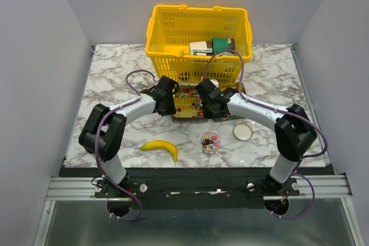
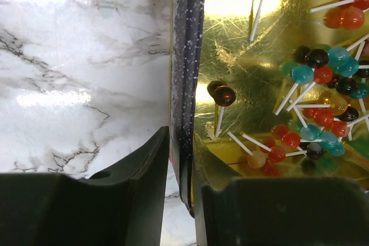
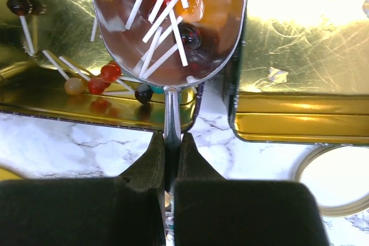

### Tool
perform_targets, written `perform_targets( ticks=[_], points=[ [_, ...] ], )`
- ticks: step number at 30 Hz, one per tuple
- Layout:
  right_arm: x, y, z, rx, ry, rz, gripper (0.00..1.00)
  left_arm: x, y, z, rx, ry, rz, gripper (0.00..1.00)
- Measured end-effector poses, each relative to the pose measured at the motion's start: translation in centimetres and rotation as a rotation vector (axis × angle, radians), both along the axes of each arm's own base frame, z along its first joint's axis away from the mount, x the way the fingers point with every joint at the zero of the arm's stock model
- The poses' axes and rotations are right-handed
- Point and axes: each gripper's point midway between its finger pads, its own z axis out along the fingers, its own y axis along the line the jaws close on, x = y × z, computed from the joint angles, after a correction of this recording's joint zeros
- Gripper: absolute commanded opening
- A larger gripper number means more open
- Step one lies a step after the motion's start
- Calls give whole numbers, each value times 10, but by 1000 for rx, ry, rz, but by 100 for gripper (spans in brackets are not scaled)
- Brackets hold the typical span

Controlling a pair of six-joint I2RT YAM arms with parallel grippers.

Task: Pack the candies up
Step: Scoop the fake candies from the storage box, then place the fake candies in the packing bottle.

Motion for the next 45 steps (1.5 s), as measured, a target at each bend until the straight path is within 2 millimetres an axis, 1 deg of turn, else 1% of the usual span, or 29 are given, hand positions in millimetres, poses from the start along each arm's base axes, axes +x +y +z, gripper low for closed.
perform_targets(
  ticks=[2,3,5,6,8,9,13,15,16,17,19,21,24,29,34,39,45],
  points=[
    [-1,-4,1,-12,-10,-5,0,-1,1,-1,3,5,3,53],
    [-1,-8,1,-23,-16,-7,0,-1,2,-1,4,6,4,59],
    [-4,-16,0,-51,-17,-3,0,0,2,-1,4,6,5,67],
    [-7,-21,0,-66,-15,1,0,-1,2,0,2,5,4,73],
    [-15,-29,3,-83,-5,4,0,0,1,0,1,4,4,80],
    [-19,-34,6,-91,2,4,0,-1,1,0,1,4,5,86],
    [-48,-65,16,-151,65,-1,0,1,4,8,0,-14,13,95],
    [-59,-77,21,-172,88,-1,0,3,4,18,-9,-42,15,99],
    [-72,-90,30,-185,105,5,0,6,4,32,-23,-77,19,99],
    [-72,-90,30,-185,105,5,0,6,4,33,-24,-80,20,99],
    [-79,-93,33,-183,106,24,0,7,5,40,-30,-101,22,99],
    [-92,-100,33,-184,115,51,0,7,7,46,-31,-118,27,99],
    [-106,-103,37,-167,121,95,0,5,10,54,-34,-139,31,99],
    [-127,-91,50,-88,111,197,0,2,18,60,-35,-157,38,99],
    [-150,-79,61,-8,137,281,0,0,30,58,-21,-158,49,99],
    [-179,-71,63,60,233,344,0,-2,42,53,-5,-151,61,99],
    [-209,-67,66,126,374,391,0,-2,45,50,3,-150,58,99]
  ],
)
